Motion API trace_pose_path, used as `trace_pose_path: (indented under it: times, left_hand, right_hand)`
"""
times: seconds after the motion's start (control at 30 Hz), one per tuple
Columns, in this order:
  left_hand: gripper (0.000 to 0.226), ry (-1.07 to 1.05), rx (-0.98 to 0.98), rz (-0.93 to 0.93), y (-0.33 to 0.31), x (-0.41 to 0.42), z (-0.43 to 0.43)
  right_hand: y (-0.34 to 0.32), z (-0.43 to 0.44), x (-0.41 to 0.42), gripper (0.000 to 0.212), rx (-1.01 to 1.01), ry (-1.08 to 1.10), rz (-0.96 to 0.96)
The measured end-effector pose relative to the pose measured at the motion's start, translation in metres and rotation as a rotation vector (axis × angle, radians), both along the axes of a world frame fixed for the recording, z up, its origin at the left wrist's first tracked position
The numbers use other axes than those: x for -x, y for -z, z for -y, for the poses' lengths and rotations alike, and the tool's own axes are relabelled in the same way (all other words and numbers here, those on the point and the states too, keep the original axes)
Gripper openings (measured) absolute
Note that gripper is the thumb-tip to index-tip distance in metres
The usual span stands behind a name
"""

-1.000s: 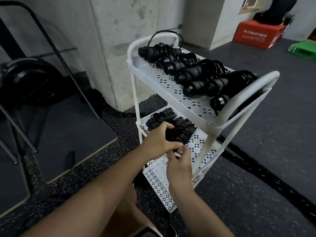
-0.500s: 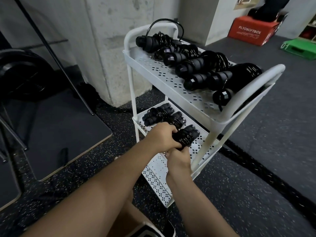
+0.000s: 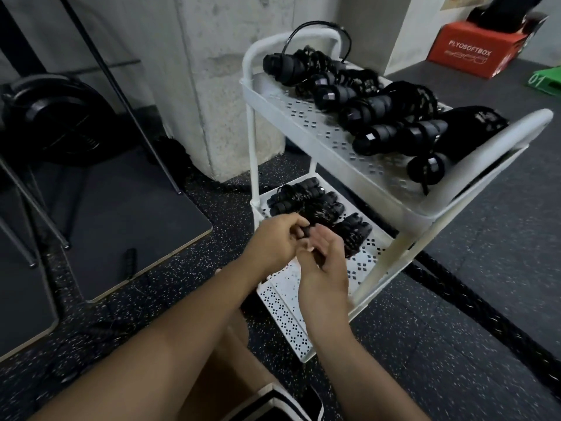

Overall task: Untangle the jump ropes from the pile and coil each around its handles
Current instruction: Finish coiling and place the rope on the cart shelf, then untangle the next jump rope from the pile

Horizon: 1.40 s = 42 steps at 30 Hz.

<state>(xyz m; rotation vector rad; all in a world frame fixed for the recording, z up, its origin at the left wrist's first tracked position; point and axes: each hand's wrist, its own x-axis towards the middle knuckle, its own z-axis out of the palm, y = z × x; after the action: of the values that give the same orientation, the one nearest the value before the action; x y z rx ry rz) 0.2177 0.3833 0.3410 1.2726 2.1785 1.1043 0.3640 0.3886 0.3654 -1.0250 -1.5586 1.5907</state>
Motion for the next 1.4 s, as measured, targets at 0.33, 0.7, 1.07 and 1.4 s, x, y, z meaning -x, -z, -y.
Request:
trace_pose_path:
  times: [0.33,0.7,1.07,1.4]
  left_hand:
    - [0.028,-0.355,0.072,-0.063,0.030,0.076,0.177]
    - [0.018,-0.687,0.306,0.156,0.154,0.138,0.324]
    - [0.033,-0.451,0.684,0.361,0.372,0.118,0.342]
    - [0.059,-0.345,0.930,0.202,0.493,0.092,0.334]
  right_hand:
    - [0.020,0.048,0.101,0.011,-0.129,-0.553,0.251]
    - [0.135,0.129,0.244,0.010,-0.244,-1.129,0.673]
    - [0.321,0.135,0.306,0.024,-0.590,-1.687,1.078]
    - [0.439,0.132,0.327,0.051,-0.566,-1.950,1.163]
